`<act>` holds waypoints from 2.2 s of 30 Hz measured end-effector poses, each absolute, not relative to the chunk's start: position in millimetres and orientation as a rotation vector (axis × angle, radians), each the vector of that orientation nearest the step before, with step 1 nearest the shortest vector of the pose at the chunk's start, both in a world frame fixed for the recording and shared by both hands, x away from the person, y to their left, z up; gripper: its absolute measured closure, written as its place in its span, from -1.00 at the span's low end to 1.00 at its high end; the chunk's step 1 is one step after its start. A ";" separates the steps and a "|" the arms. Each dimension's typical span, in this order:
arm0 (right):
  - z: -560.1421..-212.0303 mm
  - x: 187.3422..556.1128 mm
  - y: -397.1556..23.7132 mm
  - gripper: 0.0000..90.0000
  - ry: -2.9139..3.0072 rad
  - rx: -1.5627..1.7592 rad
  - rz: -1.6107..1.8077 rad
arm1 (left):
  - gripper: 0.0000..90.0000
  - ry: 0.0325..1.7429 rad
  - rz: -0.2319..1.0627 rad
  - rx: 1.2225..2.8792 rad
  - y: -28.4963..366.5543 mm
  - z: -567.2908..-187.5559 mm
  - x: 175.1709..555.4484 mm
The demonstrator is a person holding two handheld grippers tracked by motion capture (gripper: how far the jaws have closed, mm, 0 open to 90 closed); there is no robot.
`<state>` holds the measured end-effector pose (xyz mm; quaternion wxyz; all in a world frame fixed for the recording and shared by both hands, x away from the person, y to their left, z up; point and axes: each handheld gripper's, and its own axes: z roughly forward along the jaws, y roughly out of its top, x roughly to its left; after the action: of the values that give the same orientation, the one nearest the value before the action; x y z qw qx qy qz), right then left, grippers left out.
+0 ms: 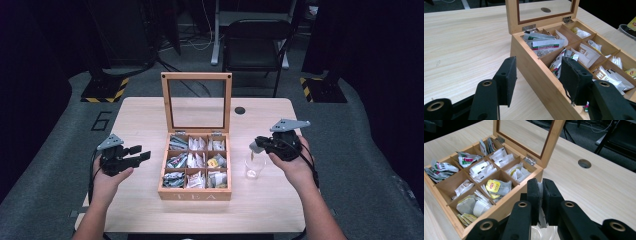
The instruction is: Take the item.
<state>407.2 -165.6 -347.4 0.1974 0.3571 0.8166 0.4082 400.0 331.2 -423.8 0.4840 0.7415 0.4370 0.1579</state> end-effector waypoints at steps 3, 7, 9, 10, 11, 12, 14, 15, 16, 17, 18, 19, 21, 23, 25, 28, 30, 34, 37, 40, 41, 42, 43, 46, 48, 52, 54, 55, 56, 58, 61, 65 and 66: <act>-354.5 407.5 -166.9 0.87 2.290 1.021 1.118 | 0.05 1.063 0.376 1.817 331.7 -423.6 400.2; -364.8 408.3 -169.2 0.87 2.292 1.045 1.101 | 0.05 1.064 0.380 1.820 332.1 -423.8 400.3; -369.8 408.4 -170.0 0.87 2.294 1.055 1.103 | 0.05 1.063 0.377 1.820 332.4 -423.8 400.2; -371.9 408.3 -170.0 0.87 2.295 1.058 1.098 | 0.05 1.063 0.377 1.820 332.6 -423.8 400.2; -373.8 408.3 -169.8 0.87 2.297 1.056 1.091 | 0.05 1.063 0.378 1.820 332.7 -423.8 400.2; -375.1 408.2 -169.4 0.86 2.295 1.055 1.087 | 0.05 1.066 0.381 1.818 332.9 -423.7 400.0; -379.0 408.0 -167.9 0.86 2.296 1.052 1.071 | 0.05 1.065 0.385 1.815 333.0 -423.8 400.0; -380.5 408.0 -167.1 0.86 2.302 1.056 1.061 | 0.05 1.066 0.390 1.810 332.7 -424.2 400.1; -382.7 408.1 -166.3 0.86 2.302 1.058 1.053 | 0.05 1.066 0.390 1.810 332.7 -424.2 400.0; -384.5 408.3 -165.6 0.85 2.303 1.059 1.041 | 0.05 1.065 0.382 1.819 333.1 -423.7 399.8; -386.0 408.6 -165.3 0.85 2.305 1.058 1.036 | 0.05 1.065 0.382 1.820 333.1 -423.7 399.8; -388.0 409.1 -165.0 0.85 2.308 1.058 1.032 | 0.05 1.064 0.382 1.820 333.1 -423.7 399.7; -392.7 409.7 -164.4 0.85 2.311 1.068 1.028 | 0.05 1.064 0.382 1.819 333.1 -423.6 399.8; -396.2 409.9 -163.9 0.85 2.314 1.075 1.035 | 0.05 1.064 0.381 1.819 333.3 -423.9 400.0; -399.9 410.0 -163.0 0.85 2.317 1.092 1.033 | 0.05 1.062 0.380 1.822 333.5 -423.9 400.2; -406.4 411.6 -163.6 0.85 2.331 1.089 1.022 | 0.05 1.064 0.380 1.821 333.2 -423.9 400.0; -409.3 411.6 -162.9 0.85 2.330 1.115 1.023 | 0.05 1.061 0.380 1.823 333.5 -423.9 400.1; -414.0 412.4 -162.6 0.84 2.335 1.121 1.021 | 0.05 1.066 0.382 1.814 333.3 -424.1 400.0; -417.9 413.9 -162.5 0.83 2.348 1.114 1.011 | 0.05 1.065 0.379 1.818 333.4 -424.0 399.9; -421.3 415.3 -161.8 0.78 2.354 1.115 0.997 | 0.05 1.063 0.379 1.822 333.7 -423.9 399.9; -422.2 415.8 -161.4 0.75 2.352 1.117 0.997 | 0.05 1.066 0.382 1.814 333.4 -424.1 399.9; -422.3 415.7 -161.0 0.73 2.350 1.129 1.002 | 0.05 1.068 0.382 1.811 333.4 -424.1 399.9; -422.4 415.9 -161.2 0.72 2.350 1.127 1.003 | 0.05 1.073 0.389 1.800 333.1 -424.6 399.8; -421.8 416.2 -161.2 0.69 2.345 1.128 1.009 | 0.05 1.070 0.382 1.813 334.8 -423.8 399.7; -419.6 415.8 -160.4 0.64 2.337 1.133 1.007 | 0.05 1.072 0.386 1.808 335.1 -423.8 399.7; -412.1 416.1 -159.5 0.47 2.325 1.104 1.004 | 0.05 1.072 0.383 1.804 335.6 -423.7 399.6; -407.2 417.4 -158.2 0.37 2.307 1.112 1.015 | 0.04 1.075 0.382 1.801 335.6 -423.7 399.3; -405.3 418.1 -158.5 0.34 2.309 1.109 1.018 | 0.04 1.075 0.382 1.801 335.6 -423.8 399.3; -403.4 418.9 -158.5 0.30 2.310 1.112 1.019 | 0.03 1.075 0.384 1.802 335.5 -423.9 399.2; -400.7 421.1 -157.6 0.25 2.301 1.102 1.024 | 0.03 1.076 0.382 1.803 335.3 -424.2 399.0; -395.6 423.6 -154.5 0.19 2.304 1.092 1.026 | 0.01 1.075 0.375 1.809 334.7 -424.9 399.1; -387.0 425.3 -147.8 0.16 2.307 1.073 1.030 | 0.00 1.075 0.371 1.816 333.4 -425.4 398.9; -384.2 425.5 -145.9 0.16 2.308 1.065 1.036 | 0.00 1.075 0.373 1.814 333.4 -425.4 398.9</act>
<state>425.5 -145.9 -384.2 0.1969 0.3805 0.8244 0.3700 398.9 333.4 -425.4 0.4796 0.7433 0.4405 0.1528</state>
